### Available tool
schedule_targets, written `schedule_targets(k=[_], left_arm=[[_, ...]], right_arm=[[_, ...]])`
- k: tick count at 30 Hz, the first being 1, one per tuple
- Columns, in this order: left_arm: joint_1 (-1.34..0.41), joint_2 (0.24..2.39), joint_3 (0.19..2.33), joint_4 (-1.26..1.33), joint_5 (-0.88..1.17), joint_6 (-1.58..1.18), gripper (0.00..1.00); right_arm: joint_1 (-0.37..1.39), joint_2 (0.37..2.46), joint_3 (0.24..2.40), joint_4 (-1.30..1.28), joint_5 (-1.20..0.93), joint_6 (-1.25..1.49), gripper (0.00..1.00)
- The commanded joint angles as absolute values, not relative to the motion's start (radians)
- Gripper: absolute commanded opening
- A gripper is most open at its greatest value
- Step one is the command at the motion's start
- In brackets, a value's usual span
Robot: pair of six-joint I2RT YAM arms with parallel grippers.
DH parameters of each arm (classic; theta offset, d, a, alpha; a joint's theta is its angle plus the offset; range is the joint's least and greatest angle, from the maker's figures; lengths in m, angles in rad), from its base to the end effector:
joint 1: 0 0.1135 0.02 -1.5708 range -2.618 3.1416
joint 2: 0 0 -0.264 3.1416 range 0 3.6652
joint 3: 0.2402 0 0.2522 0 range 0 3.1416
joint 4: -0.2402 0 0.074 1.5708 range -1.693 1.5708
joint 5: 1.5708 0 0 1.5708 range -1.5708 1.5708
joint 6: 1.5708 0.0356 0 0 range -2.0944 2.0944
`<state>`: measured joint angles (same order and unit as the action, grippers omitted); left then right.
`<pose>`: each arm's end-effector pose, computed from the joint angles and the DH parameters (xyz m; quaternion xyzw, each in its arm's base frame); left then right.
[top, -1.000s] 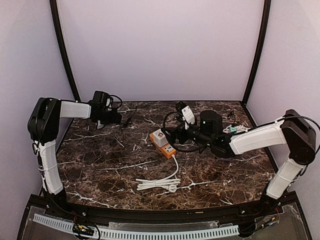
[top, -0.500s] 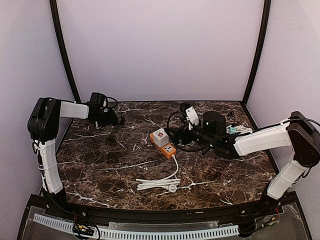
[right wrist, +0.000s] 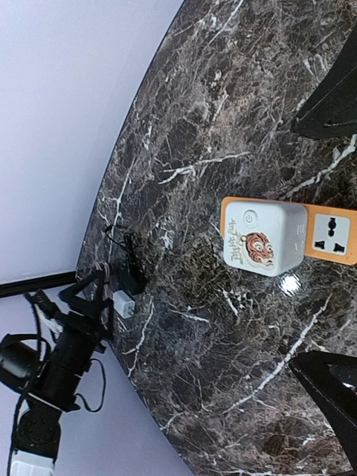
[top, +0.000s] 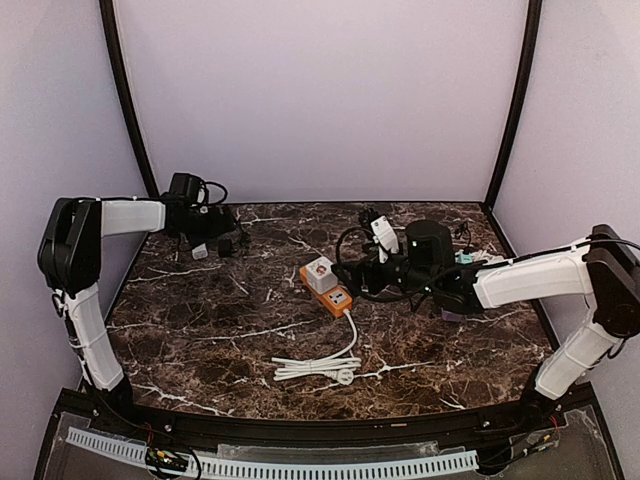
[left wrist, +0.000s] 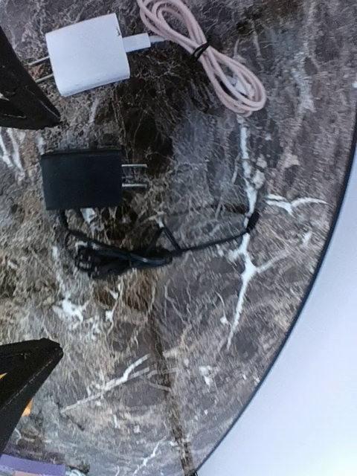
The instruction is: Pull the plug off the socket
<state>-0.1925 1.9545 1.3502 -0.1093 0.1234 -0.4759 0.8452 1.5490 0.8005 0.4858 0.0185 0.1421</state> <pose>0.4282 -0.0879 0.1969 -0.1028 0.9023 -0.1890 0.3735 0.2264 0.2542 0.2262 -0.2680 0.7470 0.2818 0.5392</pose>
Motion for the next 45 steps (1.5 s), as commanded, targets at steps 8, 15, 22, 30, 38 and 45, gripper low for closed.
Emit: schedule_targets(k=[8,15,22,30,38,45], left_arm=[[-0.273,1.655,1.202,-0.085,0.237,-0.467,0.99],[-0.421,1.644,1.248,-0.192,0.278,-0.315,0.99],[-0.544,1.702,1.284,-0.268,0.328,-0.134,0.99],[-0.654,1.81,1.41,-0.393,0.205,0.026,0.99],[-0.718,1.923,1.534,-0.444,0.208,0.091,0.97],[-0.741,2.014,1.618,-0.487,0.186,0.111,0.85]], right_arm=[[0.801,1.5,0.769,0.409,-0.133,0.151,0.99],[0.76,1.462,0.677,0.456,-0.2,0.228,0.99],[0.744,1.454,0.632,0.452,-0.206,0.247,0.99],[0.722,1.442,0.575,0.495,-0.228,0.275,0.99],[0.719,1.413,0.547,0.503,-0.216,0.262,0.99],[0.718,1.42,0.537,0.518,-0.222,0.265,0.99]])
